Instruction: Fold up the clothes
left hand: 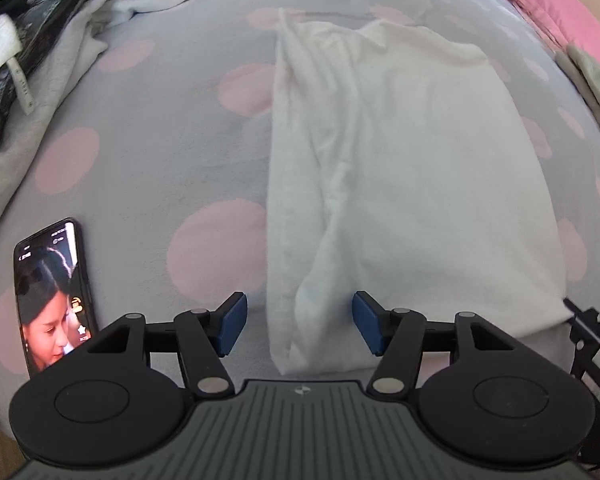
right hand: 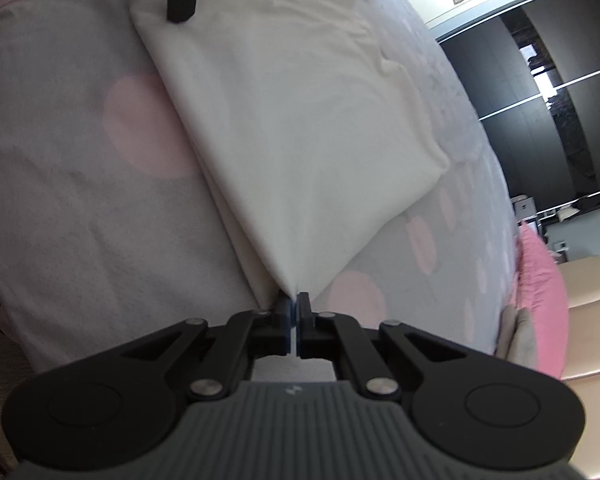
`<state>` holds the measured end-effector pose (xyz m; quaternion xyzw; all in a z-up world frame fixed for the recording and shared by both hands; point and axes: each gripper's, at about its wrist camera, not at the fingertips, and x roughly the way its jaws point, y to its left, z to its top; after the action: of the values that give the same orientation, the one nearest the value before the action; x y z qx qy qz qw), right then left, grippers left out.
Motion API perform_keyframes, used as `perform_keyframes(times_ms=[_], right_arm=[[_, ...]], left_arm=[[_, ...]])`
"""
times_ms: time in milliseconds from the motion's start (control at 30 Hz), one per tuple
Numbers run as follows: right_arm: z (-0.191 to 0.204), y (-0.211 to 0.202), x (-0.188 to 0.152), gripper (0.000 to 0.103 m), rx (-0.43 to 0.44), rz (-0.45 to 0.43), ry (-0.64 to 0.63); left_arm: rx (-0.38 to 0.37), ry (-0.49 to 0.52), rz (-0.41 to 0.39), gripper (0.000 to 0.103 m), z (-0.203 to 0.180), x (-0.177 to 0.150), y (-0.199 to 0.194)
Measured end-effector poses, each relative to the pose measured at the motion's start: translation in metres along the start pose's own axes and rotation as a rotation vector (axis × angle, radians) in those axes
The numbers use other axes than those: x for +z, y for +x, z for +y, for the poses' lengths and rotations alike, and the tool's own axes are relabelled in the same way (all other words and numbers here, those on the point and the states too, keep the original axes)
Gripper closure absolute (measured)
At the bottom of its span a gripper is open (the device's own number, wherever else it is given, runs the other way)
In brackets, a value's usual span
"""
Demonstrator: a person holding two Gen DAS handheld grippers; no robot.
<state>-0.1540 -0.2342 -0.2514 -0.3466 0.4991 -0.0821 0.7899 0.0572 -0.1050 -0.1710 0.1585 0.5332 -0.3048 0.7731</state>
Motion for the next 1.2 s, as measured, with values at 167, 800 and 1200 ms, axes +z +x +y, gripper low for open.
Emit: perform_keyframes(times_ms=[167, 800, 1200], right_arm=[[-0.016, -0.006, 0.001, 0.096, 0.053, -0.008, 0.064], [-0.123, 0.009, -0.009, 0.053, 0.363, 0.013, 0.737], [-0.189, 0.093, -0.006, 0.045, 0.606, 0.113, 1.079]], left_arm=[[-0.036, -0.033, -0.001, 0.046, 0.009, 0.006, -0.005], [-0.21, -0.084, 0.07, 0.046, 0.022, 0.064, 0.029], [-0.393, -0.092, 0.056, 0.046, 0.051, 0.136, 0.064]])
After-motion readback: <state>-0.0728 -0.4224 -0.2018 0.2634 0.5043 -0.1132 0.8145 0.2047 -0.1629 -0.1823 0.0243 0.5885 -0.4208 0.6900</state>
